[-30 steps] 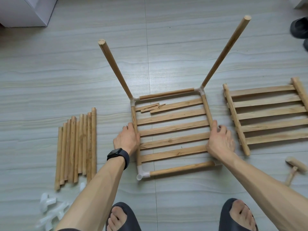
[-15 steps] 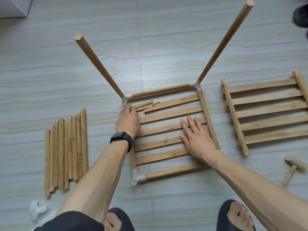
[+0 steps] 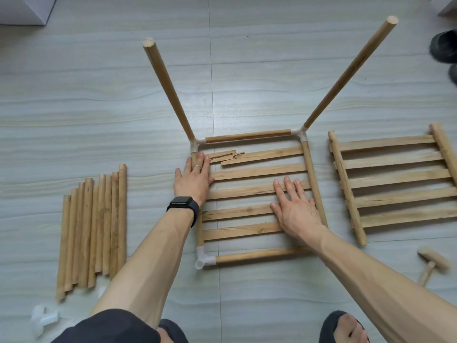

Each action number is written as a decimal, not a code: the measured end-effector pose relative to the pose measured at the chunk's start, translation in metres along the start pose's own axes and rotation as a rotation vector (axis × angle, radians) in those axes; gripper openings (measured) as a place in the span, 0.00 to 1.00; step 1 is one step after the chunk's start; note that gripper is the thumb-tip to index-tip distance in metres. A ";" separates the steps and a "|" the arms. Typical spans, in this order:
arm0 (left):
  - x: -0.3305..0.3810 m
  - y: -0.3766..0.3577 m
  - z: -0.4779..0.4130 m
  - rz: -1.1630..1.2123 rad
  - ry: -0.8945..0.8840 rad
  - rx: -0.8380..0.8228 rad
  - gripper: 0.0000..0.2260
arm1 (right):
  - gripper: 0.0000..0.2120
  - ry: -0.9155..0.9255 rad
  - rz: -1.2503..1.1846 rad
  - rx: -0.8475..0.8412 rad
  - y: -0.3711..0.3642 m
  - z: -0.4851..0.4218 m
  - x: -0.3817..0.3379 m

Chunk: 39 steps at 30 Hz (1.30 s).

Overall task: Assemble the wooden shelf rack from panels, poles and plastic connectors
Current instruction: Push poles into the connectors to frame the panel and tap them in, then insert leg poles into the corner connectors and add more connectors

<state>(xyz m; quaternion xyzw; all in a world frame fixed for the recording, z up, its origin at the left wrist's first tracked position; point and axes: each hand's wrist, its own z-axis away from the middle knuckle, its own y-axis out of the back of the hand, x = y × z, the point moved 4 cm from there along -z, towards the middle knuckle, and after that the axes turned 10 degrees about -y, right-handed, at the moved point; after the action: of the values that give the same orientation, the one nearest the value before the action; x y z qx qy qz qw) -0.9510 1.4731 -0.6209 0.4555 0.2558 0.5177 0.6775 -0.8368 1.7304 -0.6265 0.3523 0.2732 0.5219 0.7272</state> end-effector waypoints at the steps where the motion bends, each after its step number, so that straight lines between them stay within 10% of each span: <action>1: 0.002 0.001 -0.003 0.009 -0.008 0.019 0.28 | 0.30 -0.008 -0.003 -0.003 0.002 -0.003 0.002; 11: -0.007 0.000 0.038 0.178 -0.056 0.154 0.28 | 0.30 -0.062 0.130 -0.034 0.019 0.002 -0.011; 24: -0.127 -0.038 0.200 0.121 0.529 0.037 0.23 | 0.36 0.280 0.228 -0.187 -0.044 0.082 -0.149; 39: -0.132 -0.053 0.187 0.051 0.533 0.038 0.16 | 0.37 0.305 0.365 -0.164 -0.032 0.067 -0.152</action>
<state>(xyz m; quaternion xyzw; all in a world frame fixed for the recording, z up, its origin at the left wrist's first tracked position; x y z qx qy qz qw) -0.8171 1.2807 -0.5988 0.3221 0.4231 0.6315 0.5643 -0.8139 1.5644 -0.6069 0.2530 0.2682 0.7121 0.5975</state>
